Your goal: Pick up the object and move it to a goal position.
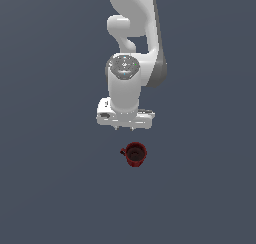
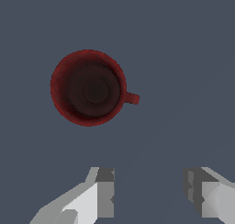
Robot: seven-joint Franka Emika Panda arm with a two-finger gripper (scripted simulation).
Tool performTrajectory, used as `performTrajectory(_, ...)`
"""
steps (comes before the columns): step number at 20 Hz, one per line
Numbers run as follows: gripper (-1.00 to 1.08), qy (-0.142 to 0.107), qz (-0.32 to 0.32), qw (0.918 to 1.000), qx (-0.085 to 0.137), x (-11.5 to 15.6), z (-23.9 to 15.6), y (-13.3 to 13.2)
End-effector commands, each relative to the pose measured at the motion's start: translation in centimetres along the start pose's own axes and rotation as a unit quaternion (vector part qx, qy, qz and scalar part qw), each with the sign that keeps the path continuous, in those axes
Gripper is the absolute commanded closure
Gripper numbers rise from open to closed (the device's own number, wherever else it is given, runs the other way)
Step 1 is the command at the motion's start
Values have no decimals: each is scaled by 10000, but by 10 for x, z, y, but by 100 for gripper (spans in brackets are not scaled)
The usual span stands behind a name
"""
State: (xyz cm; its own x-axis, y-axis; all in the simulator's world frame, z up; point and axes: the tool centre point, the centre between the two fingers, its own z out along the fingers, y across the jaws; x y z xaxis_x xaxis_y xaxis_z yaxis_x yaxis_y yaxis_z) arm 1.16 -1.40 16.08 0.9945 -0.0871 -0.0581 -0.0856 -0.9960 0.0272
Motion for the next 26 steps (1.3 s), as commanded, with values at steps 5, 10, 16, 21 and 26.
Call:
performTrajectory(5,-20,-140,457,9988,-58,23,3,-8)
performTrajectory(10,-20,-264,886,9956,-135,42,7,-16)
performTrajectory(16,-20,-398,1392,9891,-254,62,12,-28)
performTrajectory(21,-20,-496,1804,9816,-374,75,18,-38)
performTrajectory(26,-20,-578,2204,9724,-511,86,24,-49)
